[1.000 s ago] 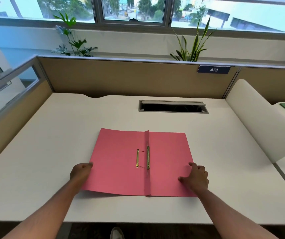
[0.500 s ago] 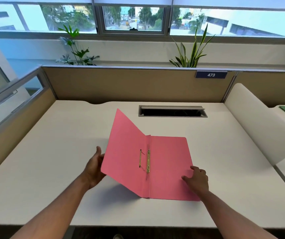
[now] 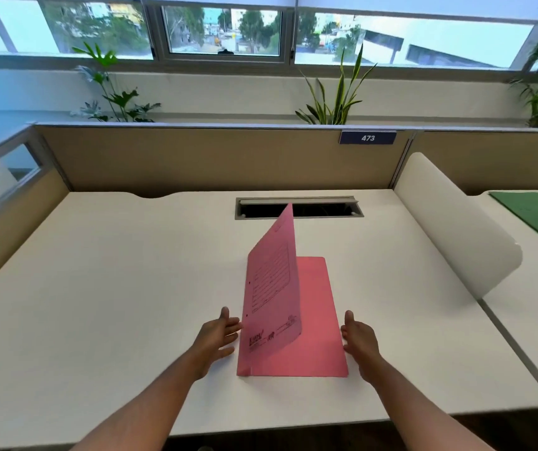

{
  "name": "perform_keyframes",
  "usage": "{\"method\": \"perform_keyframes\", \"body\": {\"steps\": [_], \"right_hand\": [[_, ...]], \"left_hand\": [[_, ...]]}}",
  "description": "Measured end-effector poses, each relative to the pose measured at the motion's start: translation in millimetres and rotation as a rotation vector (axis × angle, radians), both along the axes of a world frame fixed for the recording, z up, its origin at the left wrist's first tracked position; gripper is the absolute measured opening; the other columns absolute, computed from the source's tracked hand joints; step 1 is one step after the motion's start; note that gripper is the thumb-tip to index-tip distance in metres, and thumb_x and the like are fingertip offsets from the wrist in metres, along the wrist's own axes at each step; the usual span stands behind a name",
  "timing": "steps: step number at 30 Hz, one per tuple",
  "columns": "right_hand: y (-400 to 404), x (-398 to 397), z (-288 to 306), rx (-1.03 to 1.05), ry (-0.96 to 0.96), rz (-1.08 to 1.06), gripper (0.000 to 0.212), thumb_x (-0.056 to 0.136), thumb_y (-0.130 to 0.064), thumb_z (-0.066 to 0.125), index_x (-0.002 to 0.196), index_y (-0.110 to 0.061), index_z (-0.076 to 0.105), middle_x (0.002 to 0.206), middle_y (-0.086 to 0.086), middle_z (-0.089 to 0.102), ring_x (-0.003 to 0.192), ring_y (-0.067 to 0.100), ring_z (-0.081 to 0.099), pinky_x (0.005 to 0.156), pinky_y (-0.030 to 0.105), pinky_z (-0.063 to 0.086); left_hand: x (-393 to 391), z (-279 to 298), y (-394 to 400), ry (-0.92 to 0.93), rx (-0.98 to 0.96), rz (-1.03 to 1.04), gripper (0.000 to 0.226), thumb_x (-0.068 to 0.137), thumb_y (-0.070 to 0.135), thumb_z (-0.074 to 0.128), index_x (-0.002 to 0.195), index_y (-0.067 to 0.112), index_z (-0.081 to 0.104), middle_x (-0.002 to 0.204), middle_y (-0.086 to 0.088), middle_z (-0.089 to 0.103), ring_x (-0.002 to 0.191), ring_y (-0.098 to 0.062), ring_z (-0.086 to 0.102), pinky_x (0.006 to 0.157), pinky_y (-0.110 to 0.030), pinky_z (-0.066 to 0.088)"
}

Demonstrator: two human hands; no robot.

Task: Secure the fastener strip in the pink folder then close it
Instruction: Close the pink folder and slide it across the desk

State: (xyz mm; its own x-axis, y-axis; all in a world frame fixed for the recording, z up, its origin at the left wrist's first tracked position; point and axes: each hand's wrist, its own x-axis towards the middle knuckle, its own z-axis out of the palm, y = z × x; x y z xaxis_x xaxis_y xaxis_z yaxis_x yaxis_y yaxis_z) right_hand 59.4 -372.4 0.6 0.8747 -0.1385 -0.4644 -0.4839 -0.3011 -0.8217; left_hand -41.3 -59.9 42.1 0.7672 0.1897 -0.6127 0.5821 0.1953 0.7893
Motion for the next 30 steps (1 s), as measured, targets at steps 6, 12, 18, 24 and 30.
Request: {"method": "perform_keyframes", "body": {"steps": [6,12,18,24,30], "right_hand": [[-8.7,0.5,10.7,0.074,0.087,-0.063,0.079,0.103,-0.061,0.031,0.084,0.01,0.06,0.074,0.011,0.056,0.065,0.024,0.05,0.061,0.032,0.044],[-13.7,3.6,4.4,-0.008,0.055,-0.057,0.055,0.096,-0.049,0.058,0.072,0.0,0.068,0.073,0.02,0.074,0.064,0.026,0.063,0.082,0.05,0.06],[-13.7,-0.9,4.3,-0.105,0.015,0.048,0.025,0.091,-0.016,0.071,0.07,-0.03,0.074,0.085,-0.006,0.077,0.083,0.019,0.071,0.089,0.044,0.061],[-12.1,0.0,8.7,-0.017,0.055,0.003,0.026,0.089,-0.007,0.072,0.075,-0.028,0.072,0.089,-0.003,0.075,0.084,0.02,0.07,0.081,0.038,0.057],[-8.3,5.6,4.7,0.04,0.133,-0.003,0.011,0.084,-0.004,0.073,0.088,-0.01,0.081,0.089,0.013,0.081,0.086,0.034,0.077,0.086,0.05,0.064]], "left_hand": [[2.7,-17.2,-9.2,0.045,0.21,0.127,0.023,0.097,0.032,0.059,0.097,0.011,0.069,0.107,-0.013,0.072,0.098,-0.026,0.069,0.084,-0.044,0.057],[16.1,-28.4,-21.3,0.046,0.2,0.147,0.012,0.094,0.017,0.061,0.094,0.01,0.07,0.099,-0.015,0.074,0.096,-0.032,0.071,0.079,-0.043,0.061],[25.3,-42.0,-24.9,0.115,0.174,0.098,0.019,0.092,0.02,0.067,0.1,0.003,0.065,0.099,-0.018,0.073,0.089,-0.033,0.073,0.075,-0.044,0.062],[26.6,-42.9,-32.5,0.097,0.261,0.078,0.01,0.092,0.015,0.066,0.101,0.012,0.067,0.097,-0.012,0.074,0.088,-0.03,0.072,0.08,-0.046,0.061],[23.6,-38.2,-32.6,0.069,0.229,0.091,0.024,0.088,0.007,0.069,0.107,0.018,0.058,0.105,-0.01,0.07,0.091,-0.029,0.07,0.079,-0.042,0.059]]}}
